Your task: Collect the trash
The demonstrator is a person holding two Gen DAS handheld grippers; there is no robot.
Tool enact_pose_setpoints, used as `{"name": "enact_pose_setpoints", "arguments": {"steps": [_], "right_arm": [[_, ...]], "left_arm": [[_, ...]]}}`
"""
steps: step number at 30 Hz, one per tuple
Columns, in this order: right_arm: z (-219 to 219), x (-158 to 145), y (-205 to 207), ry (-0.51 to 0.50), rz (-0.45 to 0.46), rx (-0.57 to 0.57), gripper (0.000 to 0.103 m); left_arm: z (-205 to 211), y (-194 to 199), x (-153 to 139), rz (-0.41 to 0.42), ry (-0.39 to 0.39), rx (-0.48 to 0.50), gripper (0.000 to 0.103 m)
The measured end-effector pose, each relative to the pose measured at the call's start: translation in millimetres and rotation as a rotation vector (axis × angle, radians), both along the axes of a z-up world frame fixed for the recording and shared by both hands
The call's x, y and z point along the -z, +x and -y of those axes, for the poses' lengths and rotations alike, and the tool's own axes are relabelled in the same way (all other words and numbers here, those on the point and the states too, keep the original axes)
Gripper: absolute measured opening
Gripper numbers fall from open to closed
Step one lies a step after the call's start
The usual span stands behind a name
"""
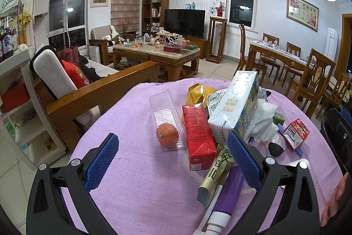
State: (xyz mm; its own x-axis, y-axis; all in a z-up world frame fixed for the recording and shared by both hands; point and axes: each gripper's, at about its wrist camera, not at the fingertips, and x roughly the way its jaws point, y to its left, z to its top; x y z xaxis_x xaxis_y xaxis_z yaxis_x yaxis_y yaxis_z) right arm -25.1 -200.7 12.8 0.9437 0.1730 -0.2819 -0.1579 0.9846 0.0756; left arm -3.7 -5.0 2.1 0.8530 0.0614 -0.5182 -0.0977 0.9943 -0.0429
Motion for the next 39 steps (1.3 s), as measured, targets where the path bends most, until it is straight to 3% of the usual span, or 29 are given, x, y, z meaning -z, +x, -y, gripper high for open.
{"name": "enact_pose_setpoints", "arguments": {"steps": [39], "right_arm": [[0.3,-0.2,-0.5,0.002,0.001,0.0,0.099]], "left_arm": [[0.8,-1.4,0.1,0.001,0.011,0.002,0.098]]}}
